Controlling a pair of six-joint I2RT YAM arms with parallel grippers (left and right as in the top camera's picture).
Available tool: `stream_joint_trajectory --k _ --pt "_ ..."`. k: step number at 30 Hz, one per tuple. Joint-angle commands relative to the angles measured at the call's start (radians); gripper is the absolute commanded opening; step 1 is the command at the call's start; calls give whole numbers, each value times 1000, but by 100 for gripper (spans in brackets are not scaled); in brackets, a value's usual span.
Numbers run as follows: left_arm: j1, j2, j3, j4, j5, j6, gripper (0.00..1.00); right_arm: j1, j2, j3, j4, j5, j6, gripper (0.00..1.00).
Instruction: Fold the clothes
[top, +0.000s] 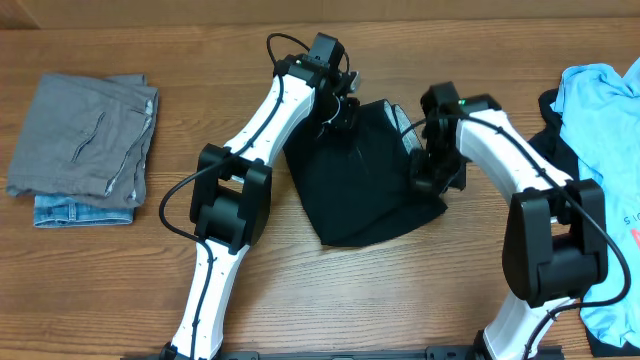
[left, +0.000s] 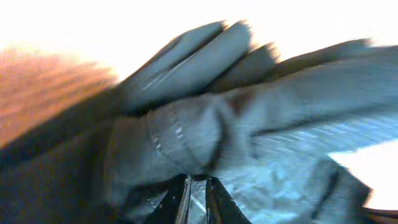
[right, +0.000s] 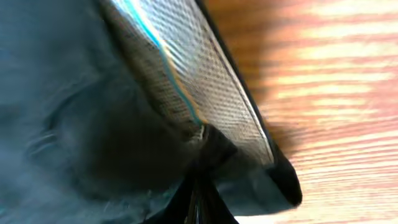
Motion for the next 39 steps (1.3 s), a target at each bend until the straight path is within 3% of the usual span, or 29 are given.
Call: stream_joint_trajectory --k 1,11,21,28,39 --pt "-4 -30 115 10 121 28 19 -5 2 -119 66 38 24 4" --pt "-2 -30 122 104 191 23 23 -8 -16 -184 77 38 50 4" --pt "12 -29 153 90 194 -36 25 -10 -325 -49 -48 -50 53 4" --pt "-10 -27 150 96 184 -16 24 -10 -363 -63 82 -396 -41 4" --pt "-23 41 147 108 183 -13 23 -12 -359 -245 331 -265 -37 4"
